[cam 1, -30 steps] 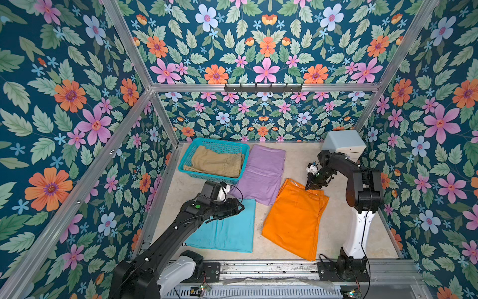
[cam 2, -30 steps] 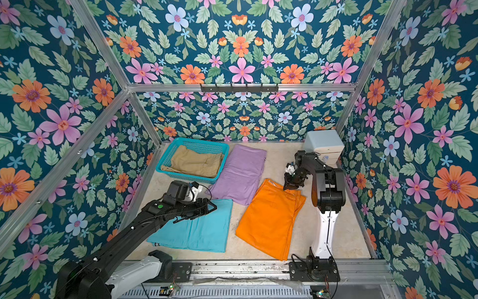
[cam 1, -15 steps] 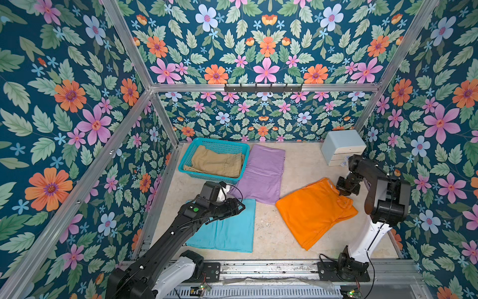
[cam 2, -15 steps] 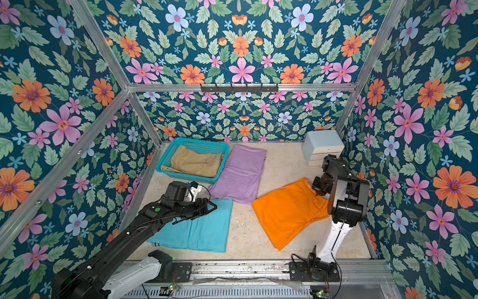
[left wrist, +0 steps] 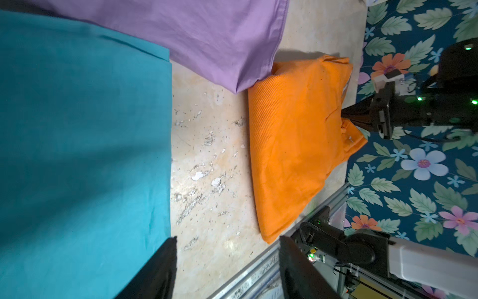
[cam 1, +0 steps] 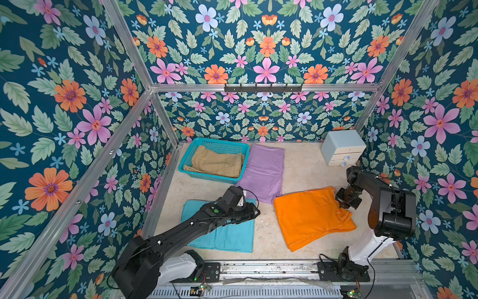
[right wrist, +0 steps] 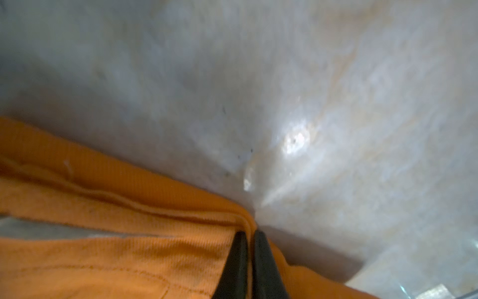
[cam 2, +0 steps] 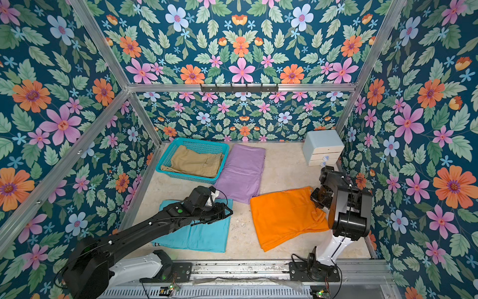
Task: Put the folded long pants in the basket
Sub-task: Pick up the long pant at the center of the board.
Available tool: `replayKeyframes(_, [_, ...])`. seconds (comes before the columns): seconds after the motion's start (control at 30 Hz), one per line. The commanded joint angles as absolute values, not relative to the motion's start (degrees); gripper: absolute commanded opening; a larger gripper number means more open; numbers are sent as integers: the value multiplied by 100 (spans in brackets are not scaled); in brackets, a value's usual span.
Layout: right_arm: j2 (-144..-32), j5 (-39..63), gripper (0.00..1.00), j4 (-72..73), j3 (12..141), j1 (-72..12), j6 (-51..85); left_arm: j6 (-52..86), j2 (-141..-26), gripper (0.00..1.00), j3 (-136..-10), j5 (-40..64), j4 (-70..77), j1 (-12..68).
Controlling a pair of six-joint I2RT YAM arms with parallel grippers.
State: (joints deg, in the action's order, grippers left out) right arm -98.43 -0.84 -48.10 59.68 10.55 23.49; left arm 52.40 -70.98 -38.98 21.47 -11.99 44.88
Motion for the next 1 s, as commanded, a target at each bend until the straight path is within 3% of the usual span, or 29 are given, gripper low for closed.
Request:
replayKeyframes(0.0, [-9678,114,0,-4994,5716,855,2601,5396,-7608,62,-4058,1842,-567,4811])
replayKeyframes(0.43, [-8808,693,0,-4736,4939,518,2549,5615,-9132,46,-3910,1905,868,5276])
replayKeyframes(0.5, [-8814,765,0,-4700,4918,518,2536,5568,-9275,38,-4028,1848,780,5275])
replayKeyframes(0.57, [-8824,862,0,-4662,4888,519,2523,5500,-9325,23,-4091,1824,739,5287])
replayKeyframes(0.63, [-8774,969,0,-4653,4870,510,2523,5372,-9263,0,-4211,1719,498,5282])
replayKeyframes(0.67, [-8724,1035,6,-4624,4857,502,2522,5283,-9197,0,-4288,1624,295,5282])
replayKeyframes(0.73, [-8550,1143,33,-4547,4826,500,2569,5059,-8971,0,-4514,1357,-266,5283])
replayKeyframes(0.8, [-8390,1151,49,-4445,4774,501,2700,4845,-8764,0,-4713,1073,-782,5276])
replayKeyframes(0.97, [-8181,849,69,-4372,4638,501,2751,4367,-8589,0,-5159,734,-1823,5170])
